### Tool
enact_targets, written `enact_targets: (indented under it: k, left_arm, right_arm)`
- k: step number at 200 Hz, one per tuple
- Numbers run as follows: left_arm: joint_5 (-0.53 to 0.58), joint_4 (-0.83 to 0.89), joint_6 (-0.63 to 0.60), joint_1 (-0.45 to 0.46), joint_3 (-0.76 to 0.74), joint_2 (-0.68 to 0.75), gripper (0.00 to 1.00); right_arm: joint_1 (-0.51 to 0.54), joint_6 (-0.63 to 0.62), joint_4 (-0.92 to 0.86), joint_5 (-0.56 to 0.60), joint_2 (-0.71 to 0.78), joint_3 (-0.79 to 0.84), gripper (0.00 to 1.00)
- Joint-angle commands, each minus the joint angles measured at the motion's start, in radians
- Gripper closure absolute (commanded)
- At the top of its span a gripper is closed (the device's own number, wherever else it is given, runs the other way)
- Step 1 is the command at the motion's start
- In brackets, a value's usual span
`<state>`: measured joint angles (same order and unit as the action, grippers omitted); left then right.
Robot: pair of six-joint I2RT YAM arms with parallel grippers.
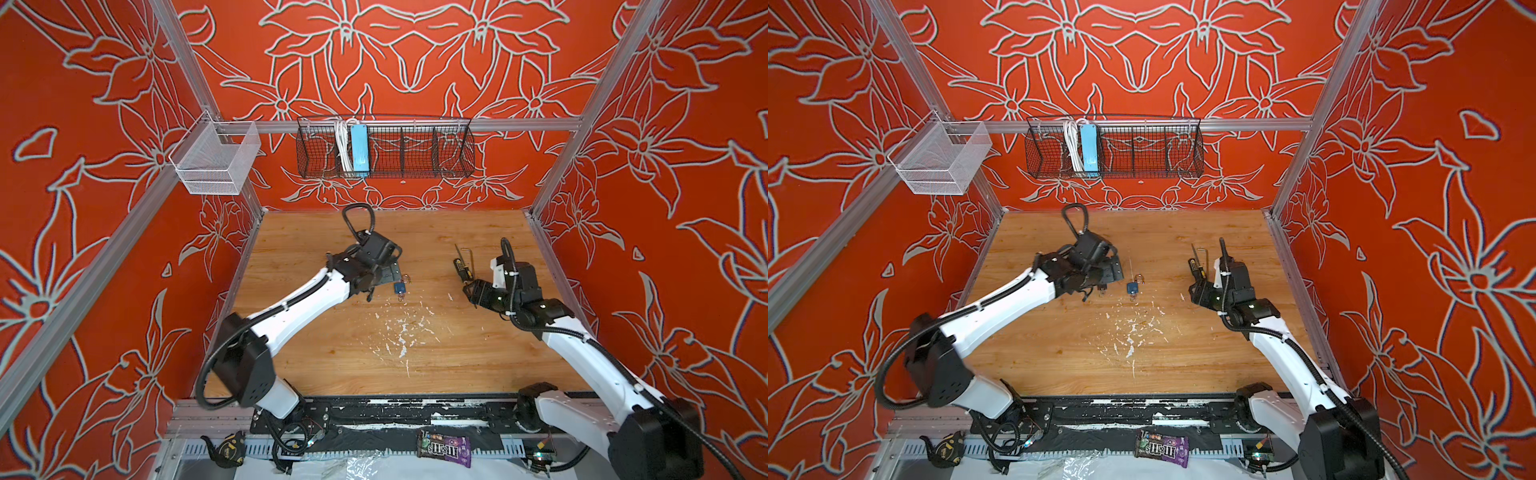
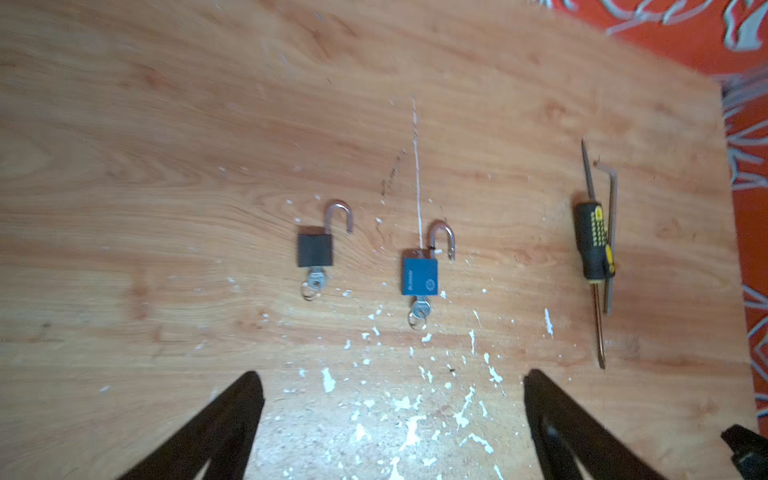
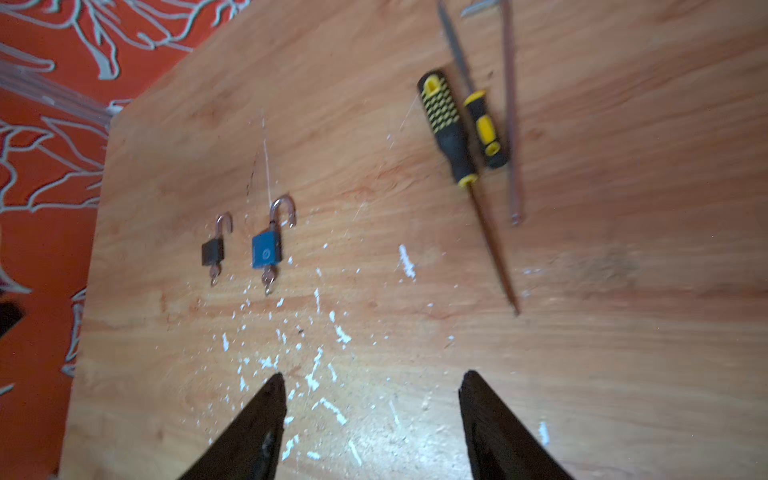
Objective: Unlock with the key
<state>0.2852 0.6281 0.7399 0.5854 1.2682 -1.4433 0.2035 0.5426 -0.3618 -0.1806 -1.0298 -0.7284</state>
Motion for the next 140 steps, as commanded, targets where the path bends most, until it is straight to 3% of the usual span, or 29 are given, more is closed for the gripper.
enact_targets:
  k: [1, 26, 49, 58, 71, 85, 118, 140]
  left_arm:
    - [0.123, 0.019, -0.066, -0.1, -0.1, 0.139, 0.02]
    - [0.325, 0.013, -0.12, -0.233, -0.262, 0.318, 0.02]
    - [0.366, -0.124, -0.214, -0.403, -0.458, 0.447, 0.02]
    - [0.377, -0.205, -0.245, -0.459, -0.543, 0.504, 0.02]
    - [0.37, -0.318, -0.289, -0.524, -0.648, 0.535, 0.02]
    - [0.366, -0.482, -0.356, -0.545, -0.755, 0.545, 0.02]
    - [0.228, -0.977, -0.531, -0.548, -0.97, 0.467, 0.02]
    - [0.173, -0.996, -0.541, -0.549, -0.936, 0.351, 0.02]
  right_arm:
    - [-0.05, -0.084, -0.024, 0.208, 0.033, -0.045, 0.3]
    - [-0.097, -0.121, 0.053, 0.417, 0.033, -0.015, 0.25]
    - [-0.139, -0.177, 0.178, 0.579, -0.013, 0.037, 0.14]
    - [-0.156, -0.214, 0.232, 0.612, -0.042, 0.058, 0.03]
    - [-0.174, -0.253, 0.28, 0.655, -0.089, 0.069, 0.03]
    - [-0.18, -0.299, 0.384, 0.668, -0.128, 0.105, 0.03]
    - [-0.181, -0.408, 0.673, 0.631, -0.206, 0.222, 0.03]
    - [-0.191, -0.394, 0.785, 0.571, -0.26, 0.272, 0.03]
